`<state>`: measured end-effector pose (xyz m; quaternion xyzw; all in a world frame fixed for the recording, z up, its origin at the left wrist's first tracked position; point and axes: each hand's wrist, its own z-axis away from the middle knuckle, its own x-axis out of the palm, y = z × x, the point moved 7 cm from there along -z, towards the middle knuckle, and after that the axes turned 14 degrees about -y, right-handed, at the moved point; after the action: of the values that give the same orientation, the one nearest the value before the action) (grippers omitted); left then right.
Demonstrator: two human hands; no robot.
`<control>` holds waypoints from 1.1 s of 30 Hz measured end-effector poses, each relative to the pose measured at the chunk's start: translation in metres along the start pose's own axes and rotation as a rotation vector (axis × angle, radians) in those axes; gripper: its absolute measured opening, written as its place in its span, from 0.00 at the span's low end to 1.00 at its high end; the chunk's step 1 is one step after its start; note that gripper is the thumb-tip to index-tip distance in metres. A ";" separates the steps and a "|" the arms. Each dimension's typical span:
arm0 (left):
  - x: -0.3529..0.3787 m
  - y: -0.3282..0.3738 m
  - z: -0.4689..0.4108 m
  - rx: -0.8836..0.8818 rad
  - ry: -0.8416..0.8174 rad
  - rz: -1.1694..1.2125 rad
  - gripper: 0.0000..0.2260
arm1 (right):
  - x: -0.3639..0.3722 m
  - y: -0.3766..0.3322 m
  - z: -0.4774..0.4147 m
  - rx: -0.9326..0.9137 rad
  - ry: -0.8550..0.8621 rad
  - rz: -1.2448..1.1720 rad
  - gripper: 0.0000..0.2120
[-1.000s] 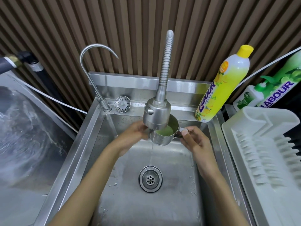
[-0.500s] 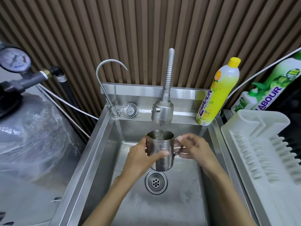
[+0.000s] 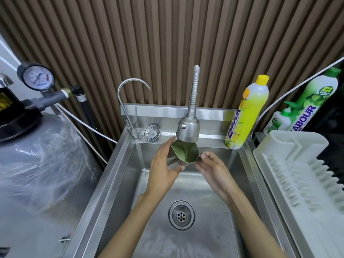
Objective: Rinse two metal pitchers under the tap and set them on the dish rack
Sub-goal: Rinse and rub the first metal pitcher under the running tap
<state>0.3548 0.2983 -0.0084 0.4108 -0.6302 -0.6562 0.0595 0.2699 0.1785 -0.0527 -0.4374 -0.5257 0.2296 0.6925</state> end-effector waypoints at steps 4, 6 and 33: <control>-0.003 0.001 0.002 -0.023 -0.030 -0.147 0.36 | -0.004 0.005 -0.001 0.084 0.056 0.135 0.06; -0.001 0.002 0.002 -0.080 -0.022 -0.207 0.32 | -0.011 -0.004 0.001 0.110 0.127 0.305 0.08; 0.005 0.001 0.003 -0.058 0.094 -0.243 0.34 | -0.020 -0.007 0.001 0.071 0.123 0.336 0.09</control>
<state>0.3492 0.2980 -0.0104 0.5126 -0.5529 -0.6566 0.0208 0.2614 0.1595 -0.0572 -0.5077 -0.3935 0.3334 0.6901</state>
